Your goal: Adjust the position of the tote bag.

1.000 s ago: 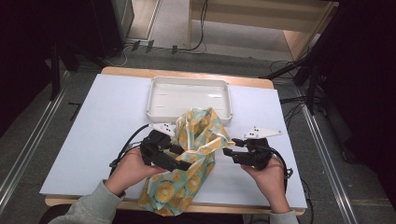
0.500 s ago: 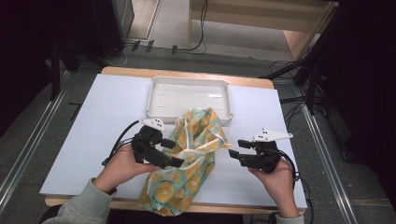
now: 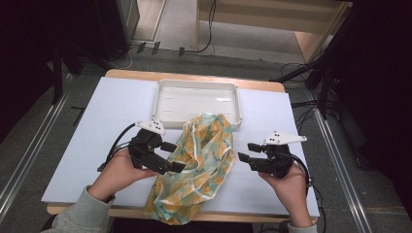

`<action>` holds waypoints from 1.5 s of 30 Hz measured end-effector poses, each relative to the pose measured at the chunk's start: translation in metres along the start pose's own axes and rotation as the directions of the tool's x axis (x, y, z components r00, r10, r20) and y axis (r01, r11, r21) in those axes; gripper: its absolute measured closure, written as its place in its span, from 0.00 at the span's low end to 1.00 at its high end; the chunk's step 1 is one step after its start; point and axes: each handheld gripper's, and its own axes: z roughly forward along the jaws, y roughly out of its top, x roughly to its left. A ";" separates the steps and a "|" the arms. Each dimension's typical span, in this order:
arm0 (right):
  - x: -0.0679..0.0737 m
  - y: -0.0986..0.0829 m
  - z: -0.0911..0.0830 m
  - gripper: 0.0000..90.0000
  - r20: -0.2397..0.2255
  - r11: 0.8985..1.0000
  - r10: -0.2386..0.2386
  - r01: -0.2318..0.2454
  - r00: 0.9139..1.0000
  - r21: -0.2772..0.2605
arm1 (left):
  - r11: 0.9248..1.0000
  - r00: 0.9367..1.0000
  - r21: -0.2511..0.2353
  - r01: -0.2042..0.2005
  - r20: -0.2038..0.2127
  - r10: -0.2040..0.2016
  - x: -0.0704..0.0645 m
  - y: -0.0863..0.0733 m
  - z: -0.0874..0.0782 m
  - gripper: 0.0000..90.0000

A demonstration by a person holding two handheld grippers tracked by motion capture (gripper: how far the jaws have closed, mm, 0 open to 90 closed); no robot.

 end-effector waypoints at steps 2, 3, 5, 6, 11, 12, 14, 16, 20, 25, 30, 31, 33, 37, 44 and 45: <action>0.002 0.001 0.002 0.54 -0.003 1.000 -0.004 0.004 1.000 -0.001 | 1.000 1.000 -0.001 0.000 -0.006 0.000 0.004 -0.001 -0.003 0.25; 0.002 0.002 0.003 0.54 -0.007 1.000 -0.009 0.009 1.000 0.001 | 1.000 1.000 0.000 0.000 -0.024 0.000 0.007 -0.003 -0.005 0.26; 0.005 0.004 0.006 0.54 -0.011 1.000 -0.011 0.011 1.000 0.005 | 1.000 0.999 0.001 0.010 -0.032 -0.010 0.011 -0.004 -0.006 0.26; 0.005 0.004 0.007 0.54 -0.012 1.000 -0.017 0.017 1.000 0.006 | 1.000 0.999 0.001 0.012 -0.035 -0.012 0.013 -0.004 -0.006 0.26; 0.008 0.009 0.014 0.53 -0.016 1.000 -0.019 0.020 1.000 0.016 | 0.999 0.999 -0.013 0.034 -0.038 -0.034 0.025 -0.002 -0.005 0.26; 0.008 0.010 0.015 0.53 -0.018 1.000 -0.023 0.024 1.000 0.019 | 0.999 0.998 -0.014 0.039 -0.042 -0.040 0.028 -0.001 -0.004 0.26; 0.010 0.014 0.017 0.52 -0.011 0.999 -0.030 0.030 0.999 0.022 | 0.999 0.998 -0.013 0.041 -0.039 -0.042 0.033 0.002 -0.002 0.26; 0.011 0.019 0.019 0.52 -0.013 0.999 -0.034 0.034 0.999 0.021 | 0.999 0.998 -0.016 0.048 -0.038 -0.048 0.037 0.005 0.002 0.26; 0.010 0.025 0.024 0.51 -0.016 0.999 -0.042 0.042 0.999 0.020 | 0.998 0.998 -0.007 0.054 -0.038 -0.055 0.044 0.013 0.010 0.26; 0.008 0.030 0.033 0.50 -0.019 0.999 -0.045 0.045 0.999 0.025 | 0.998 0.997 0.000 0.059 -0.048 -0.059 0.050 0.021 0.019 0.26; 0.006 0.032 0.041 0.47 -0.017 0.998 -0.040 0.040 0.999 0.039 | 0.996 0.995 -0.006 0.084 -0.044 -0.084 0.058 0.024 0.027 0.27; 0.005 0.032 0.043 0.45 -0.013 0.998 -0.047 0.048 0.999 0.042 | 0.996 0.995 -0.002 0.084 -0.048 -0.084 0.058 0.024 0.029 0.27; 0.005 0.032 0.047 0.43 0.000 0.998 -0.051 0.051 0.999 0.034 | 0.997 0.995 0.010 0.078 -0.057 -0.078 0.060 0.023 0.033 0.29; 0.001 0.030 0.054 0.39 0.009 0.999 -0.022 0.021 1.000 0.029 | 0.996 0.995 0.004 0.085 -0.053 -0.085 0.062 0.021 0.036 0.39; -0.002 0.023 0.070 0.38 0.011 1.000 0.008 -0.009 1.000 0.028 | 0.996 0.995 -0.007 0.094 -0.037 -0.094 0.064 0.015 0.042 0.74; -0.002 0.023 0.072 0.38 0.011 0.999 0.010 -0.011 1.000 0.035 | 0.996 0.995 -0.003 0.095 -0.040 -0.095 0.064 0.014 0.042 0.79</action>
